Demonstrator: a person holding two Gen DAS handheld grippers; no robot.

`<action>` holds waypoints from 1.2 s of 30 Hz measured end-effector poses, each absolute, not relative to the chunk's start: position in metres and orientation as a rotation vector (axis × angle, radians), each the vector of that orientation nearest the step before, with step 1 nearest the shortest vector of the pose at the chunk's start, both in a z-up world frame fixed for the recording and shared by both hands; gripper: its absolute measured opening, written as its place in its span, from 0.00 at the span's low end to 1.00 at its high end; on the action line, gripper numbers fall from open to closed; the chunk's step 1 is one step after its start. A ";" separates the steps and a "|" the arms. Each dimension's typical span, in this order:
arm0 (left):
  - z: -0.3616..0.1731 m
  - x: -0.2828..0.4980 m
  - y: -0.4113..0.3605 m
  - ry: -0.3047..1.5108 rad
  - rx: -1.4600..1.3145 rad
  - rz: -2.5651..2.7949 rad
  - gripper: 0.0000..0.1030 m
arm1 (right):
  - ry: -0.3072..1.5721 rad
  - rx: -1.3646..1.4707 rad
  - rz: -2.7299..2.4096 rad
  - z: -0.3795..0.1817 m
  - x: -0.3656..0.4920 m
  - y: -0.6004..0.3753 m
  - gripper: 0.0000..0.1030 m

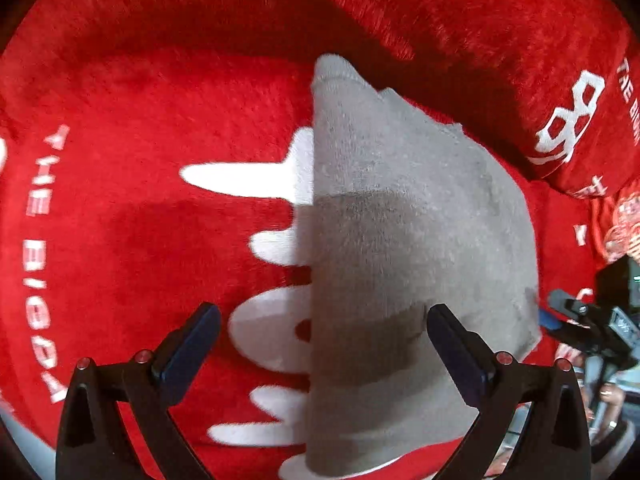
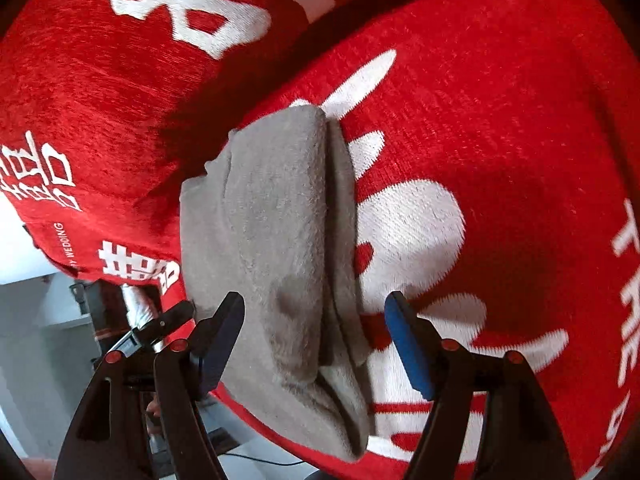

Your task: Fold small clothes

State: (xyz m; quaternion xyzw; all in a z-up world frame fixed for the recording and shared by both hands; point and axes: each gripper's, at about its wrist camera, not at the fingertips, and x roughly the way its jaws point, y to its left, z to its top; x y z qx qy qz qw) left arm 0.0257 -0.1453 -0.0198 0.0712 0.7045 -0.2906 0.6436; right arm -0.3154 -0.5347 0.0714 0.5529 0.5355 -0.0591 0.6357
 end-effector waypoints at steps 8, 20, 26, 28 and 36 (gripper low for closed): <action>-0.054 0.034 -0.167 1.680 0.049 -0.798 1.00 | 1.199 1.265 0.016 0.056 -0.287 -0.530 0.75; -0.046 0.011 -0.200 1.625 0.162 -0.836 0.78 | 1.200 1.359 0.039 0.038 -0.271 -0.511 0.34; -0.013 0.006 -0.187 1.557 0.147 -0.915 0.49 | 1.129 1.403 0.082 0.066 -0.267 -0.500 0.33; -0.005 0.006 -0.183 1.550 0.137 -0.929 0.49 | 1.118 1.407 0.107 0.078 -0.264 -0.493 0.33; 0.042 0.011 -0.132 1.534 0.077 -0.975 0.49 | 1.086 1.437 0.147 0.118 -0.260 -0.454 0.32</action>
